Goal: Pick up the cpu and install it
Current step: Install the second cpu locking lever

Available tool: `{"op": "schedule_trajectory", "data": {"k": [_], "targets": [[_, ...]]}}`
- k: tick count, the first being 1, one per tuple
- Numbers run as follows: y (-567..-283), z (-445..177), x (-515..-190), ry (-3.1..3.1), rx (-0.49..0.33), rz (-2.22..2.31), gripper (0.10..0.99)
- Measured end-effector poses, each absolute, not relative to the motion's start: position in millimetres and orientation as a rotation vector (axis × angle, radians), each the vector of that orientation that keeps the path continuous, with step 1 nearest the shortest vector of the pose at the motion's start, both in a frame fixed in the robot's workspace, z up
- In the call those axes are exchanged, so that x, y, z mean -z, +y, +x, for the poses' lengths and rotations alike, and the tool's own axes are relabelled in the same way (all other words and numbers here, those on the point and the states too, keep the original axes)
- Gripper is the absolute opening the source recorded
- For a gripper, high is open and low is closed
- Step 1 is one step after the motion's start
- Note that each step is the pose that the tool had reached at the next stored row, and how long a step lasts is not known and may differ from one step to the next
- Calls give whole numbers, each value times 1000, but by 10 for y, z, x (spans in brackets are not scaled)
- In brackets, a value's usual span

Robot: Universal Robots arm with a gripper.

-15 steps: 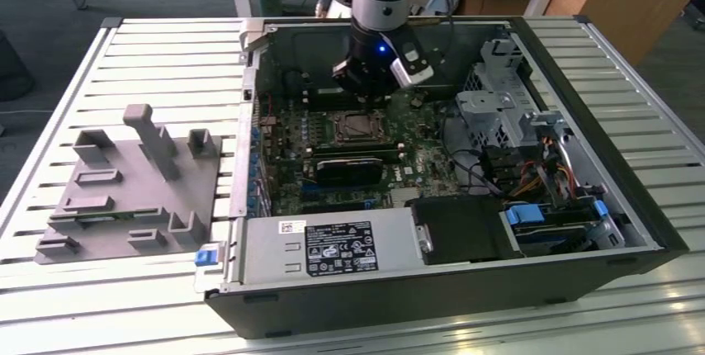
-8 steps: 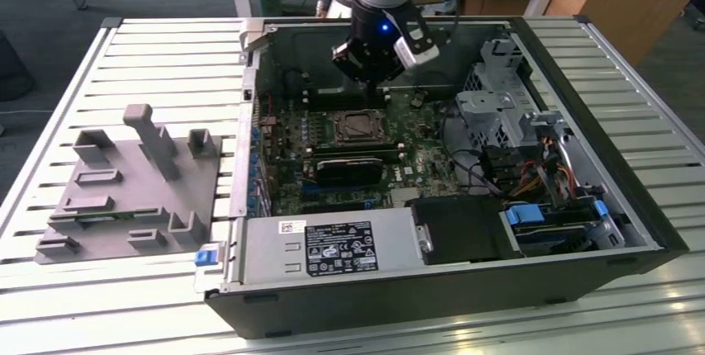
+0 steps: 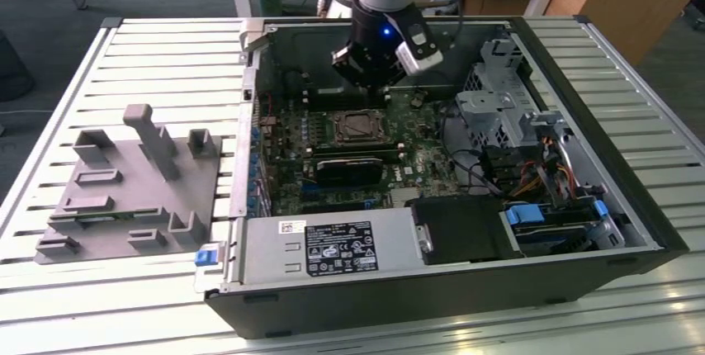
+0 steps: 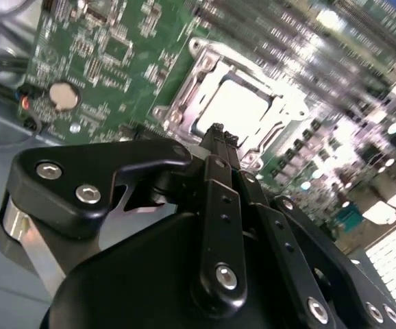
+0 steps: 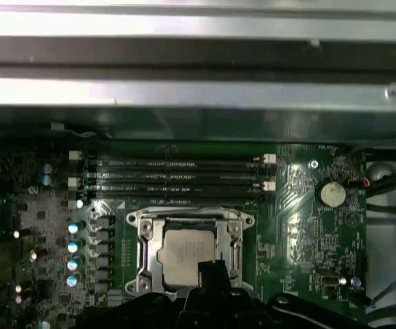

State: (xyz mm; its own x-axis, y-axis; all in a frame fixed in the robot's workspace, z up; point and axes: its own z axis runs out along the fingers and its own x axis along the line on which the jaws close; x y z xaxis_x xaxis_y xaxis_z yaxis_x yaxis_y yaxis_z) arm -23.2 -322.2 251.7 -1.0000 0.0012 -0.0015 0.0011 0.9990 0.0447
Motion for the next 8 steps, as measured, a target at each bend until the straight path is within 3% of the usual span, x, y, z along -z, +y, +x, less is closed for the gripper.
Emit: {"op": "schedule_trajectory", "data": {"k": [8], "targets": [[-3359, -233, -2489, 3140, -70, 2, 106]]}}
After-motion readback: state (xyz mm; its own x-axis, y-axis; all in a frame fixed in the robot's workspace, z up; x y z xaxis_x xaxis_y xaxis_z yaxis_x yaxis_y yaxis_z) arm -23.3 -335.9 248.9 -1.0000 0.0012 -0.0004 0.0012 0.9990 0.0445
